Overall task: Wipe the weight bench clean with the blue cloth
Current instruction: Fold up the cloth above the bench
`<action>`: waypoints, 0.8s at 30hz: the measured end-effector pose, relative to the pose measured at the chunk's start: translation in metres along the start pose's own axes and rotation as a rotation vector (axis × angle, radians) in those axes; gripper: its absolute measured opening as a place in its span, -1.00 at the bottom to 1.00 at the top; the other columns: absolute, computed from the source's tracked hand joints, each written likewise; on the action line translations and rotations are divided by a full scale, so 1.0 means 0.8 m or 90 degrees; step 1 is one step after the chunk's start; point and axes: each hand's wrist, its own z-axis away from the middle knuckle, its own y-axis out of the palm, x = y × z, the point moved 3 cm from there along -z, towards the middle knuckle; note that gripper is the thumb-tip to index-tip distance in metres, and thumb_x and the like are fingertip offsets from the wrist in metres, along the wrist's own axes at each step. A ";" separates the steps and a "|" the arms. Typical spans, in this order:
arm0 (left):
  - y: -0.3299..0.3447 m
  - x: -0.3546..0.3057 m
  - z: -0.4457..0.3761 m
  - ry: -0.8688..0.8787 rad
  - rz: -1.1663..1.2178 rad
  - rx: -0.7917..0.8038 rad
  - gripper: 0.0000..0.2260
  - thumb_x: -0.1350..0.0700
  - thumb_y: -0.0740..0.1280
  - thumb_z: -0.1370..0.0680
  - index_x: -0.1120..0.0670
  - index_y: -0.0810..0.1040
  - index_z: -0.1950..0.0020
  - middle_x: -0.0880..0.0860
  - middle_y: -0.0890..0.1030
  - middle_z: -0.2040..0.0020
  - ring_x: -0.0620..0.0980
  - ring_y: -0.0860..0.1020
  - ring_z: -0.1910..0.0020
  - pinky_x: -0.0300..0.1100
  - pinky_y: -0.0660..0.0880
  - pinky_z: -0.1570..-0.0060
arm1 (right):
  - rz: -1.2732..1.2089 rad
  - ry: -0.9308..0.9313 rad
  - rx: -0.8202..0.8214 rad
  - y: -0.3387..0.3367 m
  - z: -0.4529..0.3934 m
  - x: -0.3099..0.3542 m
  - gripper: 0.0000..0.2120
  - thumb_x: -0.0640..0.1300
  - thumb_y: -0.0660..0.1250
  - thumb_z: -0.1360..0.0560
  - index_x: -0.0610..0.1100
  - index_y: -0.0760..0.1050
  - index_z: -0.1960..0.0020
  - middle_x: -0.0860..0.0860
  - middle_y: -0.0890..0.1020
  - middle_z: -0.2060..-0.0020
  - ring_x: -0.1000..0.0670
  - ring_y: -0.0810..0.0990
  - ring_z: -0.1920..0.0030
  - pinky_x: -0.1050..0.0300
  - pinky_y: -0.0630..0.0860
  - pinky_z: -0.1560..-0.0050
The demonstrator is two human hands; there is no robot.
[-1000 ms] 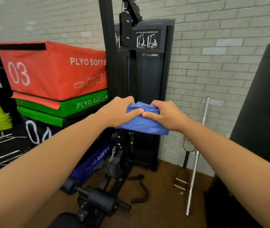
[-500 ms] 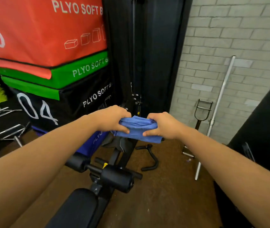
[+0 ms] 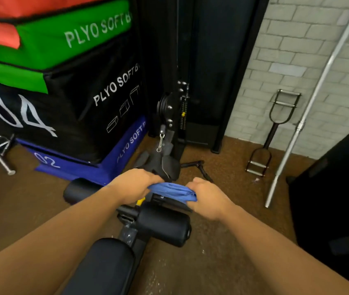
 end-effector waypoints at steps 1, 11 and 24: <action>0.015 0.009 -0.004 -0.004 0.010 0.000 -0.61 0.17 0.27 -0.49 -0.09 0.48 -0.30 -0.03 0.60 -0.16 0.00 0.55 -0.11 -0.08 0.44 -0.07 | -0.004 0.002 0.002 0.015 -0.007 -0.004 -0.80 -0.07 0.32 -0.46 -0.06 0.49 -0.07 0.01 0.39 0.06 -0.08 0.51 0.10 0.12 0.35 0.12; 0.160 0.056 -0.013 0.067 0.015 -0.132 -0.48 0.43 0.34 -0.38 0.15 0.50 -0.32 0.14 0.49 -0.34 0.12 0.44 -0.35 -0.05 0.26 -0.34 | 0.039 0.021 -0.051 0.150 -0.040 -0.023 -0.48 -0.21 0.22 -0.54 -0.01 0.24 -0.48 0.04 0.27 -0.47 -0.01 0.31 -0.41 0.10 0.26 -0.37; 0.249 0.051 0.040 0.074 -0.007 -0.115 -0.49 -0.02 0.21 -0.41 0.12 0.50 -0.32 0.08 0.41 -0.42 0.03 0.30 -0.44 -0.01 0.25 -0.38 | 0.064 -0.007 -0.029 0.246 0.007 -0.023 -0.36 0.23 0.04 -0.49 -0.10 0.30 -0.46 -0.09 0.28 -0.47 -0.11 0.16 -0.49 -0.03 -0.03 -0.49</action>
